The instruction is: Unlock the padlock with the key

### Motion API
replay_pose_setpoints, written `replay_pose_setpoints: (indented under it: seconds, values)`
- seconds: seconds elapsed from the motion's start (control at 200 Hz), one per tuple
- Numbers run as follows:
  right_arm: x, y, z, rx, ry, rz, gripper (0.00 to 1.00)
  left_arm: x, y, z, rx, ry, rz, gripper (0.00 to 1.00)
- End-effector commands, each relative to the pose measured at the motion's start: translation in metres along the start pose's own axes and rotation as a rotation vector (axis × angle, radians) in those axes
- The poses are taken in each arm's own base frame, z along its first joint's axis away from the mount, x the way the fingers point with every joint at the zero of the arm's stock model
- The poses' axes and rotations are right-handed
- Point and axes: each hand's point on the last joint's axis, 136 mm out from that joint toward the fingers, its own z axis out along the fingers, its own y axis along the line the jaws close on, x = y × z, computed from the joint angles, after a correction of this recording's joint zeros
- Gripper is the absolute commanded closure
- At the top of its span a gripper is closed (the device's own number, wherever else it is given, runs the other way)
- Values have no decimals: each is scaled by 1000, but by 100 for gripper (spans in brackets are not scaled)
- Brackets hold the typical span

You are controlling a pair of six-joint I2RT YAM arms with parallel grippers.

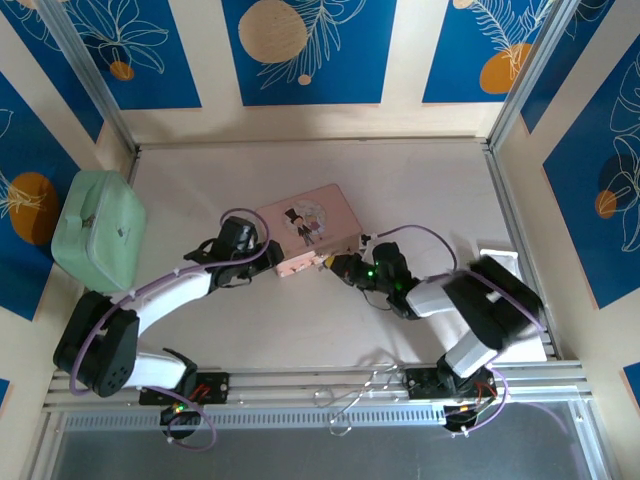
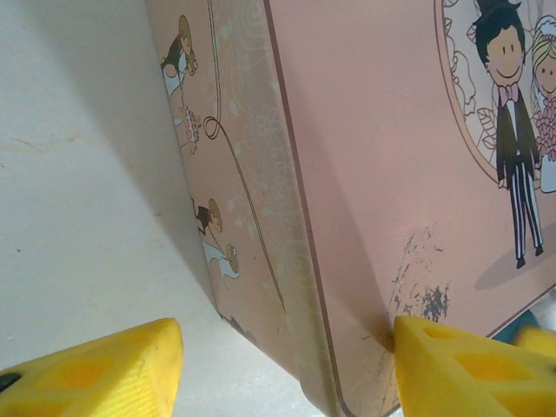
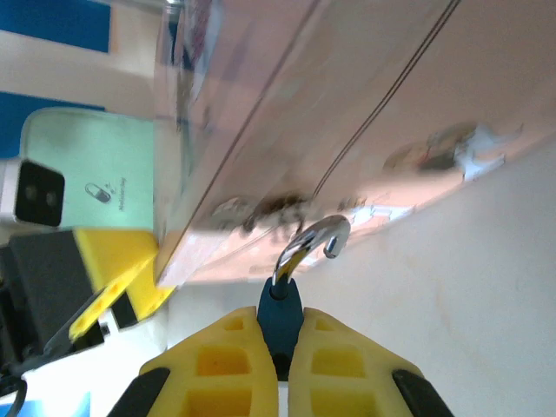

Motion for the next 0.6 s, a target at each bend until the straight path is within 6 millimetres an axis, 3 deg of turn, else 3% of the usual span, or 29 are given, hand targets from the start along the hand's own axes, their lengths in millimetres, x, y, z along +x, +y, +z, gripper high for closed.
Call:
replay_pose_setpoints:
  seconds: [0.0,0.14,0.3,0.43,0.595]
  values:
    - [25,-18,-31,217,105,-47,100,2,24,-8,-133,24,47,35]
    - [33,-15,-78,335,213,-40,100,-13,7,-23,-100,-12,86,32]
    - [38,-26,-120,429,322,41,100,-30,-23,-48,-16,-56,137,25]
    - [29,-35,-134,395,331,112,100,-41,-40,-81,35,-117,164,21]
    - [9,-59,-138,391,306,168,100,-41,-39,-114,61,-184,177,19]
